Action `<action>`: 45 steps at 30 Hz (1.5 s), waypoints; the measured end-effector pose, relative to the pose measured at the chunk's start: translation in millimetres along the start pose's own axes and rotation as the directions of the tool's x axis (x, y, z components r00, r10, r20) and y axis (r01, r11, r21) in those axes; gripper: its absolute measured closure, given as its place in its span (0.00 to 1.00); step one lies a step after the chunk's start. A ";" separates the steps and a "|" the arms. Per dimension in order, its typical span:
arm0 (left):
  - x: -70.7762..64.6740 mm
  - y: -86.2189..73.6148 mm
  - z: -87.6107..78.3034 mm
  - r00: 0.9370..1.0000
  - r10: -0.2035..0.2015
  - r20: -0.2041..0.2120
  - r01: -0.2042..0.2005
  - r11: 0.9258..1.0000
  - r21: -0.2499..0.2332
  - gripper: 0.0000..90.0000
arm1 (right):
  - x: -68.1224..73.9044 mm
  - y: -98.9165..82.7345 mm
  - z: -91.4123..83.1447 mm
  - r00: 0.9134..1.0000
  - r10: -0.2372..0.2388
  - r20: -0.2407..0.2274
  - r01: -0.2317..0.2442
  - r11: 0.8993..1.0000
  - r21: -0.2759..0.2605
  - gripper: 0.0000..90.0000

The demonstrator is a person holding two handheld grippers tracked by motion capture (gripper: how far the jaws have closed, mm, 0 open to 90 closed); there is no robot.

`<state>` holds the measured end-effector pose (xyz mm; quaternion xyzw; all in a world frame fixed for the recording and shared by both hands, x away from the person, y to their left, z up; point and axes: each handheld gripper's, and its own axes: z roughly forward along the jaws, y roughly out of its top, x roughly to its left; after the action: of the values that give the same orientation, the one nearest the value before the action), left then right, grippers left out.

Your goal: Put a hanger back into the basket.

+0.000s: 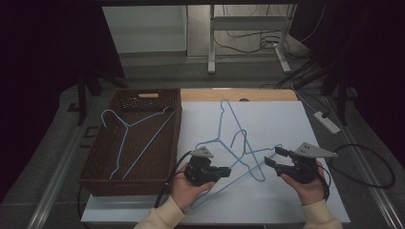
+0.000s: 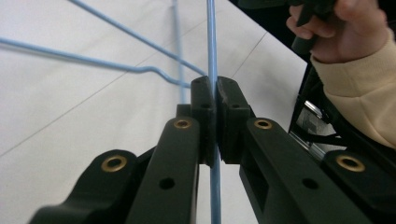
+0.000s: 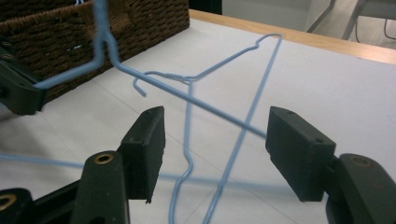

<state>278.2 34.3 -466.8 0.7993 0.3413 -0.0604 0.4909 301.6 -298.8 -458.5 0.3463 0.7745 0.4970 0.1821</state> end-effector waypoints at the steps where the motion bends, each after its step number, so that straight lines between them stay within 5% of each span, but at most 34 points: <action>1: -0.8 0.8 -2.5 1.000 0.006 -0.002 -0.006 1.000 -0.004 0.96 | -0.9 -0.3 -1.3 1.000 0.002 0.002 -0.002 1.000 -0.003 0.43; 14: 0.3 7.6 -42.7 1.000 0.013 -0.027 -0.015 0.996 -0.086 0.96 | -3.5 -3.1 -2.0 1.000 0.006 0.007 -0.006 1.000 -0.008 0.42; 29: 2.1 21.0 -104.2 0.999 0.021 -0.043 -0.029 0.980 -0.198 0.96 | -7.1 -6.9 0.7 1.000 0.010 0.013 -0.010 1.000 0.008 0.42; 45: 8.4 22.8 -141.8 0.996 0.024 -0.091 -0.048 0.963 -0.264 0.96 | -7.3 -8.7 2.6 1.000 0.006 0.016 -0.007 1.000 0.024 0.42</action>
<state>264.5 149.0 -381.0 0.7342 0.3527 0.0299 0.5793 305.2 -304.7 -468.0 0.3550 0.7777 0.4856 0.1826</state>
